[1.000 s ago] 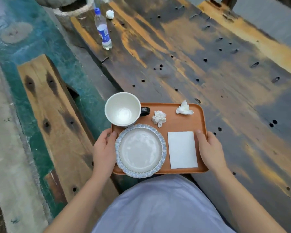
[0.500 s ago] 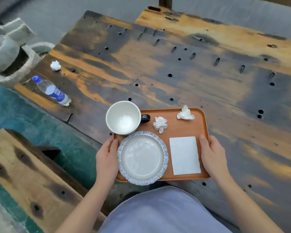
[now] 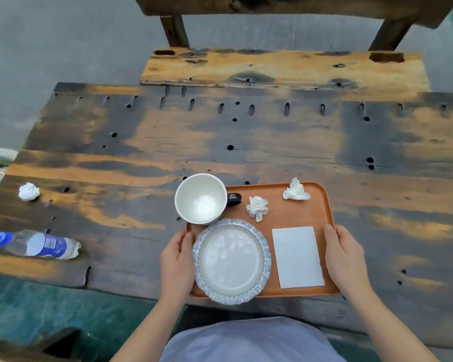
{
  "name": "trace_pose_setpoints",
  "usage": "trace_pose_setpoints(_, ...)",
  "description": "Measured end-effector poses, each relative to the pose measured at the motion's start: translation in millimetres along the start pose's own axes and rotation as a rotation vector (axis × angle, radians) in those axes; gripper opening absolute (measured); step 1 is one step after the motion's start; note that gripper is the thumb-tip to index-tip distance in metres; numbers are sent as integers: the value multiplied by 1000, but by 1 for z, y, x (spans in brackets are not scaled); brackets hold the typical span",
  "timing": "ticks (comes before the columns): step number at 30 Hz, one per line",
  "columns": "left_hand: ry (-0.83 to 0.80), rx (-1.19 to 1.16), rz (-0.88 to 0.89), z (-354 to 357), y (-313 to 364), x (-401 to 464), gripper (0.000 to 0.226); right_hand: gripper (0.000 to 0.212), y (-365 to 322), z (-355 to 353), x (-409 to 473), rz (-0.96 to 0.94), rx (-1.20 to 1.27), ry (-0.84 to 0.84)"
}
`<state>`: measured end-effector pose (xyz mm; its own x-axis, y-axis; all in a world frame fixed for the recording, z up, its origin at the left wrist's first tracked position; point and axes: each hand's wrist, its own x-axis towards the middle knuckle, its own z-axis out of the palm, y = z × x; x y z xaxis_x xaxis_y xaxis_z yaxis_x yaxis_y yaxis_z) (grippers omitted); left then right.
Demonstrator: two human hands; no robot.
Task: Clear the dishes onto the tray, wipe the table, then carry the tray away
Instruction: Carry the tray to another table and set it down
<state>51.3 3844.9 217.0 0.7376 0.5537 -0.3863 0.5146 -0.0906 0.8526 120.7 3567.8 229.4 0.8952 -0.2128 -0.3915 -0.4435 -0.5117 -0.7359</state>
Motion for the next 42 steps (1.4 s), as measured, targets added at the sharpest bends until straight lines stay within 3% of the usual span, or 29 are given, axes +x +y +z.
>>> trace_pose_setpoints(4, -98, 20, 19, -28, 7, 30, 28, 40, -12, 26, -19, 28, 20, 89)
trace_pose_setpoints(13, -154, 72, 53, -62, 8, 59, 24, 38, -20, 64, -50, 89, 65, 179)
trace_pose_setpoints(30, -90, 190, -57, -55, -45, 14, 25, 37, 62, 90, -76, 221, 58, 130)
trace_pose_setpoints(42, -49, 241, -139, -38, -108, 40, 24, 32, 103, 130, -61, 302, 39, 97)
